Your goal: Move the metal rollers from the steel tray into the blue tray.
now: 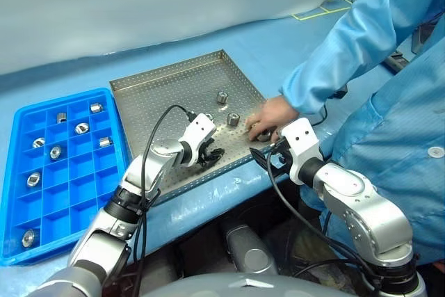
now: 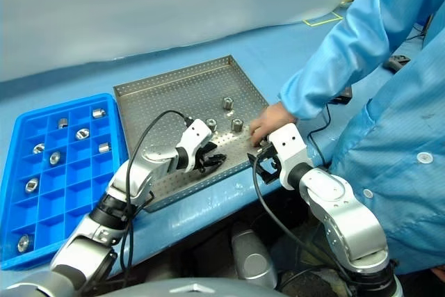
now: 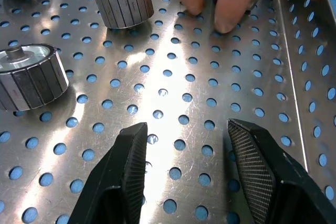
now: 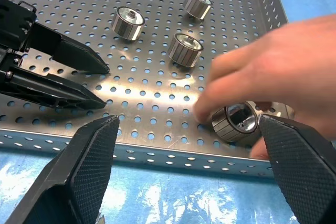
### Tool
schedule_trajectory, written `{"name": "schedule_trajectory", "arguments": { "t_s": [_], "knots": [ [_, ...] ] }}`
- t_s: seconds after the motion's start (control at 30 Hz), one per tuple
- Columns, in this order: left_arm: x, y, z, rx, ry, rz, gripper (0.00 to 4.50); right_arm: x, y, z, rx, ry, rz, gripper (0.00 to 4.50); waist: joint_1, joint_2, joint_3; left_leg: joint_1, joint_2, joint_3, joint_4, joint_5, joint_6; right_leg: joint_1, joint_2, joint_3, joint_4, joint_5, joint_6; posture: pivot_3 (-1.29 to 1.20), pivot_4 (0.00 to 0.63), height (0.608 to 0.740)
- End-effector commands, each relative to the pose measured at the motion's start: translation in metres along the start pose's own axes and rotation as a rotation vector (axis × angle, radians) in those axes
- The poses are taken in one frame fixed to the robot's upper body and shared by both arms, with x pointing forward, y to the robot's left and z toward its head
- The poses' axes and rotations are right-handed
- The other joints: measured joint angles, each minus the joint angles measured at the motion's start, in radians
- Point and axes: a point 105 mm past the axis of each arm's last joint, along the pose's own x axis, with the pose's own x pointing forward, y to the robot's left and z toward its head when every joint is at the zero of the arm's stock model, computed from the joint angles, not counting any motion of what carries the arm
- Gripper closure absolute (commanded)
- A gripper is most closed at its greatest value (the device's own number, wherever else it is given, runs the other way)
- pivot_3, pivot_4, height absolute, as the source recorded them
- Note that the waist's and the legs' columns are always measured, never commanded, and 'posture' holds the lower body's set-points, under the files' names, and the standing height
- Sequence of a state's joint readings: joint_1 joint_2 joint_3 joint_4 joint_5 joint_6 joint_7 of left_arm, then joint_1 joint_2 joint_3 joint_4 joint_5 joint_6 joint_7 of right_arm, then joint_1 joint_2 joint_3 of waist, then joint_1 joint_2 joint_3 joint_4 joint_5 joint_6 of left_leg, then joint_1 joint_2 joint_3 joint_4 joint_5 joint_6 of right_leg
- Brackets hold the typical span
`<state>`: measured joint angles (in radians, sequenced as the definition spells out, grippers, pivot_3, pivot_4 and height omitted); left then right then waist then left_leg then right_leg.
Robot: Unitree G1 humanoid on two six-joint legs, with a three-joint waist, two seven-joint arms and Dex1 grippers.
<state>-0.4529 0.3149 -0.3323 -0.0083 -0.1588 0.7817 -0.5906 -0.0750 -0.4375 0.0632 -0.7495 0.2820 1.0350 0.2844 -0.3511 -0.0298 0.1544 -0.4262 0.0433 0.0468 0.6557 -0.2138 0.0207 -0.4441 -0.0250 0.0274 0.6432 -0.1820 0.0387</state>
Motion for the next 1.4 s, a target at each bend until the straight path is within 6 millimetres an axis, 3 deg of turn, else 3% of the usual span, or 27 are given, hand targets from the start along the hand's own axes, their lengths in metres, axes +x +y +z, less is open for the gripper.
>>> {"name": "schedule_trajectory", "arguments": {
  "t_s": [0.03, 0.4, 0.6, 0.87, 0.97, 1.07, 1.23, 1.4],
  "knots": [
    [-0.006, -0.001, 0.016, 0.022, -0.066, 0.006, 1.87, 0.0, -0.001, 0.009, -0.017, -0.04, 0.001, 0.0, 0.0, 0.0, 0.0, 0.0, 0.0, 0.0, 0.0, 0.0, 0.0, 0.0, 0.0, 0.0, 0.0, 0.0, 0.0, -0.36, 0.15, 0.74],
    [-0.019, 0.006, 0.03, 0.008, -0.144, 0.056, 1.87, 0.004, -0.001, 0.012, -0.026, -0.041, 0.016, 0.0, 0.014, 0.0, 0.0, 0.0, 0.0, 0.0, 0.0, 0.0, 0.0, 0.0, 0.0, 0.0, 0.0, 0.0, 0.0, -0.34, 0.15, 0.74],
    [-0.036, 0.019, 0.041, -0.002, -0.2, 0.136, 1.87, 0.005, -0.001, 0.013, -0.028, -0.044, 0.02, 0.0, 0.015, 0.0, 0.0, 0.0, 0.0, 0.0, 0.0, 0.0, 0.0, 0.0, 0.0, 0.0, 0.0, 0.0, 0.001, -0.33, 0.15, 0.74],
    [-0.054, 0.012, 0.057, -0.085, -0.315, 0.083, 1.87, 0.008, 0.003, 0.011, -0.023, -0.04, 0.041, 0.0, 0.027, 0.0, 0.0, 0.0, 0.0, 0.0, 0.0, 0.0, 0.0, 0.0, 0.0, 0.0, 0.0, 0.001, 0.002, -0.31, 0.15, 0.74],
    [-0.054, 0.039, 0.053, -0.123, -0.301, 0.253, 1.87, 0.009, 0.005, 0.012, -0.028, -0.041, 0.052, 0.0, 0.038, 0.0, 0.0, 0.0, -0.002, 0.0, 0.001, 0.0, 0.0, 0.0, 0.0, 0.001, 0.0, 0.001, 0.002, -0.3, 0.15, 0.74],
    [-0.043, 0.051, 0.039, -0.117, -0.219, 0.347, 1.87, 0.009, 0.005, 0.011, -0.033, -0.033, 0.055, 0.0, 0.044, 0.0, 0.0, 0.0, -0.006, 0.0, 0.001, 0.001, 0.001, 0.001, 0.0, 0.001, 0.0, 0.001, 0.002, -0.3, 0.15, 0.74],
    [-0.031, 0.052, 0.018, -0.048, -0.088, 0.379, 1.87, 0.008, 0.005, 0.013, -0.035, -0.039, 0.053, 0.0, 0.054, 0.0, 0.0, -0.001, -0.007, 0.0, 0.001, 0.001, 0.001, 0.0, 0.0, 0.001, -0.001, 0.002, 0.003, -0.32, 0.15, 0.74],
    [-0.034, 0.055, 0.005, -0.016, -0.02, 0.39, 1.87, 0.007, 0.008, 0.01, -0.021, -0.036, 0.052, 0.0, 0.053, 0.0, 0.0, -0.001, -0.007, 0.0, 0.001, 0.001, 0.001, -0.001, 0.0, 0.001, 0.0, 0.002, 0.003, -0.32, 0.15, 0.74]
  ]
}}
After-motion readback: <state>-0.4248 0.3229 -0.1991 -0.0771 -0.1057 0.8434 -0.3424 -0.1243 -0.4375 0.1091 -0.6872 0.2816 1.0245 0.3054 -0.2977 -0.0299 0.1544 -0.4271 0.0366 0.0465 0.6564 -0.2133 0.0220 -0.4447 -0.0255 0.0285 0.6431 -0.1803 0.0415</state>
